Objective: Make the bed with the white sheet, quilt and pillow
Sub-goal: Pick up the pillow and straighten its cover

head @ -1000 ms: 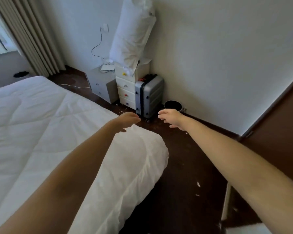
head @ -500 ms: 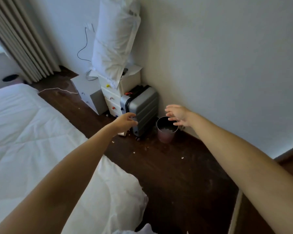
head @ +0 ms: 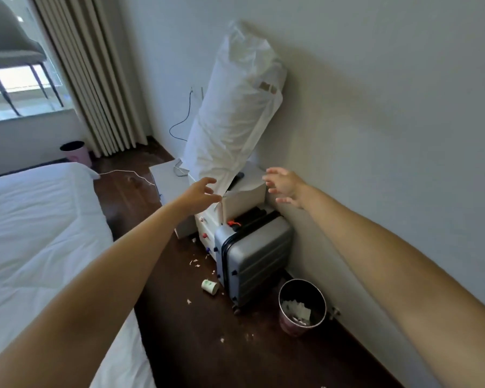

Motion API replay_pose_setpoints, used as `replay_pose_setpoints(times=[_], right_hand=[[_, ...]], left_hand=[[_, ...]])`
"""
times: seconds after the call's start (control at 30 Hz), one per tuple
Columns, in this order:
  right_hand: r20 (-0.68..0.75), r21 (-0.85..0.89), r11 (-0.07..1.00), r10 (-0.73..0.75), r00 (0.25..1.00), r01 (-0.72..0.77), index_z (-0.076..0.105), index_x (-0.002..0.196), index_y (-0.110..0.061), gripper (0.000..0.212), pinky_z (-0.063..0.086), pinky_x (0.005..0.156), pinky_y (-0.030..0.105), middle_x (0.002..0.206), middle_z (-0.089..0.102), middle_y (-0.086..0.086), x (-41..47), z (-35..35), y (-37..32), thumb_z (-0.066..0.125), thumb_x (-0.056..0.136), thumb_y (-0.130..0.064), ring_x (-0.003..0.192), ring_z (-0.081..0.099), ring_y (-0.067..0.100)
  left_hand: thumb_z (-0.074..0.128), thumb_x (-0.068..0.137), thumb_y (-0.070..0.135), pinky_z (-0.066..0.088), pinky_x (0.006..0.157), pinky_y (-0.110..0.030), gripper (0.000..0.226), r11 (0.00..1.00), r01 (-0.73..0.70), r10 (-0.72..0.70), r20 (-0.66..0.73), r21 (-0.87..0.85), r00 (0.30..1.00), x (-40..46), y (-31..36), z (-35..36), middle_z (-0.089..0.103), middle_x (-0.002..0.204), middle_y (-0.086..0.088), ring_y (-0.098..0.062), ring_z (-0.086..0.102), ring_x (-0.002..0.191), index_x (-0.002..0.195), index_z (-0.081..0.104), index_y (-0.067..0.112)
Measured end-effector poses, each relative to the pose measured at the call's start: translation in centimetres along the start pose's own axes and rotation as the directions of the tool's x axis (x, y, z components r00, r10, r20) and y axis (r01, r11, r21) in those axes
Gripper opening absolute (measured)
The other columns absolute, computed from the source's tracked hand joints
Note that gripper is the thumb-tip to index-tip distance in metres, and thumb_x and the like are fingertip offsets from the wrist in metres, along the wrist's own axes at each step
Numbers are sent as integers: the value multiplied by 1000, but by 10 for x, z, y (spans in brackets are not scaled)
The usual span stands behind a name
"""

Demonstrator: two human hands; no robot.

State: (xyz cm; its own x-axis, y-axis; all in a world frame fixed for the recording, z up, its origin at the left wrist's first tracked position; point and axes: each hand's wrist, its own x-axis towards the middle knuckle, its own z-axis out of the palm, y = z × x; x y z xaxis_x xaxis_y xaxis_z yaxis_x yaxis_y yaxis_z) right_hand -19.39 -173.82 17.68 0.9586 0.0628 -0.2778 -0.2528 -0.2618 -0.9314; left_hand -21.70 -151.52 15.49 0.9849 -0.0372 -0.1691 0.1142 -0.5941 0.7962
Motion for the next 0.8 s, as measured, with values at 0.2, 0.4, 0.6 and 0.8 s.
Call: replay_pose_setpoints(times=[0.2, 0.4, 0.6, 0.8], right_hand=[[-85, 106, 994, -7, 996, 16, 44, 137, -20, 51, 40, 74, 30, 103, 60, -2, 123, -36, -46, 63, 89, -28, 92, 52, 15], [-114, 168, 985, -10, 993, 29, 25, 148, -22, 86, 41, 99, 42, 148, 38, 4, 268, -50, -86, 74, 80, -35, 130, 43, 26], [-120, 146, 957, -233, 965, 250, 20, 147, -16, 99, 30, 108, 30, 149, 33, 2, 367, -31, -87, 83, 71, -22, 136, 33, 17], [-284, 310, 914, -173, 943, 261, 56, 124, -9, 43, 45, 83, 25, 111, 61, -2, 429, -17, -99, 71, 84, -13, 107, 59, 16]], left_hand=[[63, 89, 21, 40, 82, -27, 61, 1000, -7, 9, -136, 15, 991, 112, 25, -32, 47, 135, -11, -19, 52, 100, 143, 34, 18], [64, 89, 30, 44, 85, -29, 65, 998, 10, 5, -226, 63, 974, 235, 40, -58, 46, 139, -7, -22, 56, 107, 144, 31, 21], [67, 83, 44, 38, 107, -43, 81, 993, 78, -57, -220, 91, 974, 329, 38, -74, 37, 147, -9, -28, 45, 128, 148, 24, 19], [65, 81, 53, 20, 117, -39, 100, 980, 105, -74, -185, 167, 980, 404, 28, -99, 15, 158, -8, -24, 18, 145, 152, 9, 10]])
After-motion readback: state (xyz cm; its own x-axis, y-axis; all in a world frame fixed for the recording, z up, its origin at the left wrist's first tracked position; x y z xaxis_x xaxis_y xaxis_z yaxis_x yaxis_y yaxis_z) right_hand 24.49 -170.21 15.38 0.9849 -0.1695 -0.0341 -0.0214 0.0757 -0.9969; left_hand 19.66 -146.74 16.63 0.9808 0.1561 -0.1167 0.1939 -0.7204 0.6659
